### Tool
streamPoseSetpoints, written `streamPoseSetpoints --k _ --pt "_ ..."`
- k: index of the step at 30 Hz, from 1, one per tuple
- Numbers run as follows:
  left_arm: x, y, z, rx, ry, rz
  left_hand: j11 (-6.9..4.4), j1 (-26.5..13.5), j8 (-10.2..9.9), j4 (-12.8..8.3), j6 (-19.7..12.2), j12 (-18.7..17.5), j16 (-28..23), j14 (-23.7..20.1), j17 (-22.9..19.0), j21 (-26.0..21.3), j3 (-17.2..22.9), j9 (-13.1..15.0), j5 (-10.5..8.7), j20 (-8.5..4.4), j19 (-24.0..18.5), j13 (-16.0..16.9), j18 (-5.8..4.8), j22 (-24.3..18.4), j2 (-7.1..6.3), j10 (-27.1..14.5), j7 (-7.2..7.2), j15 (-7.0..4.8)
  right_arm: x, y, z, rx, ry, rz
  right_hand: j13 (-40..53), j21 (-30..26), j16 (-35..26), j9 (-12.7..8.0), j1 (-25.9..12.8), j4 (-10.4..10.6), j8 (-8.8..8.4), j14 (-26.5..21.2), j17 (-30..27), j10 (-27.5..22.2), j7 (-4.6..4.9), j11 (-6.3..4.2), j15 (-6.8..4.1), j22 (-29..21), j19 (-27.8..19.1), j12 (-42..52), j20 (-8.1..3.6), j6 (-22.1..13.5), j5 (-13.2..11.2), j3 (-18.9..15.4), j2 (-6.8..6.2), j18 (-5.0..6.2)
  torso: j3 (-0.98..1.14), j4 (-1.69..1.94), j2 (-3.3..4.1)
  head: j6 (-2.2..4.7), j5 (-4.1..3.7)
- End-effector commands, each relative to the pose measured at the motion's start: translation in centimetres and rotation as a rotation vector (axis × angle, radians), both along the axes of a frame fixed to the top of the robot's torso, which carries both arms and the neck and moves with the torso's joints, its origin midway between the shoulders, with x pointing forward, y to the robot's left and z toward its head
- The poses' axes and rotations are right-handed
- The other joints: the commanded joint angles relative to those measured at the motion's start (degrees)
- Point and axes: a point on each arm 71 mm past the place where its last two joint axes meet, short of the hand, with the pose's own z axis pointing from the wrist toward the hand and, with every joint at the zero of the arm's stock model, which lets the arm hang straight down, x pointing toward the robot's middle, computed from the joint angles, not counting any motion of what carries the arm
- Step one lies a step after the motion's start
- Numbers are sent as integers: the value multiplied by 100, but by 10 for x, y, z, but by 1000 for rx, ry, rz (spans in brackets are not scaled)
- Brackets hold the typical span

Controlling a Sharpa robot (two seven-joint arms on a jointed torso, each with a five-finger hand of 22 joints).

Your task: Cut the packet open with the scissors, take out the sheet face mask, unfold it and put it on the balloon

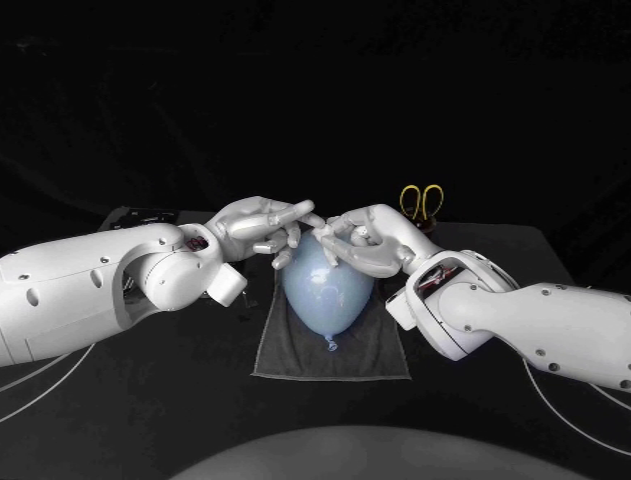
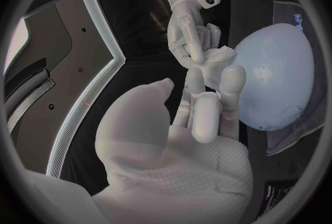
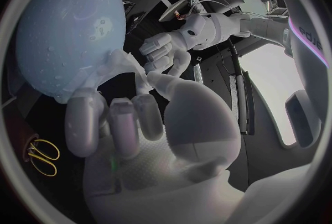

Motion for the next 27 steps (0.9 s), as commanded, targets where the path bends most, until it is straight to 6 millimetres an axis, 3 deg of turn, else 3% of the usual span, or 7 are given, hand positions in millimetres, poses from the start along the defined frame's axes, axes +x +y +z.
streamPoseSetpoints --k 1,14,18,20,21,26,27 --pt "1 0 3 -16 -22 11 0 41 -5 -5 47 9 8 -19 -24 -3 -33 -10 -21 -2 -55 -10 -22 -22 -44 -75 10 -9 1 -1 -2 43 57 5 700 -34 24 -7 -121 80 9 645 1509 -1 -3 26 -5 1110 97 -17 44 -35 -79 -119 -3 39 -2 3 1 -1 4" --pt "2 9 6 -36 -48 76 69 485 -75 -45 72 -384 -38 -113 -201 -133 -99 -82 -21 36 -198 -230 8 -206 -133 -417 66 48 7 -8 -10 119 202 -38 706 -21 24 -25 -442 598 -14 645 1509 -1 -10 28 -1 1113 98 -2 57 -37 -201 -615 10 38 -5 4 2 5 5" --pt "2 12 7 -42 -57 94 82 636 -92 -82 74 -533 -77 -188 -380 -236 -86 -100 -21 52 -295 -321 37 -359 -145 -453 77 61 7 -10 -10 124 211 -42 717 -6 24 -21 -317 668 2 645 1509 11 -30 10 -15 1117 104 12 47 -4 -240 -608 198 37 -4 3 0 4 -8" --pt "2 14 7 -43 -61 104 101 754 -98 -117 80 -669 -163 -339 -716 -447 -60 -111 -23 65 -493 -401 92 -666 -148 -496 89 74 8 -11 -11 131 216 -47 737 27 24 -7 -65 588 37 645 1509 32 -65 -23 -41 1126 116 33 30 48 -270 -441 466 31 -2 2 3 -3 -11" --pt "2 15 8 -43 -63 110 110 839 -90 -149 96 -772 -232 -446 -940 -581 -34 -112 -22 74 -609 -461 122 -845 -150 -537 94 84 8 -12 -11 138 220 -53 755 63 24 2 217 399 57 645 1509 51 -96 -54 -70 1136 130 52 8 62 -263 -209 659 25 -2 2 3 -3 -11" --pt "2 19 8 -32 -71 140 137 1204 -93 -373 47 -966 -333 -568 -1216 -753 142 -122 -17 88 -718 -583 157 -1060 -140 -594 140 100 11 -15 -12 173 246 -73 807 156 24 34 499 73 128 645 1509 107 -116 -78 -94 1162 166 102 -25 145 -282 258 804 5 0 5 0 9 -17" --pt "2 20 8 -24 -74 148 205 1303 -46 -458 24 -1022 -354 -564 -1221 -774 218 -105 -21 107 -702 -624 149 -1074 -139 -604 241 152 12 -16 -13 186 256 -78 814 166 24 39 493 46 139 645 1509 115 -118 -79 -95 1165 170 109 -27 158 -284 320 802 2 1 6 -1 8 -17"
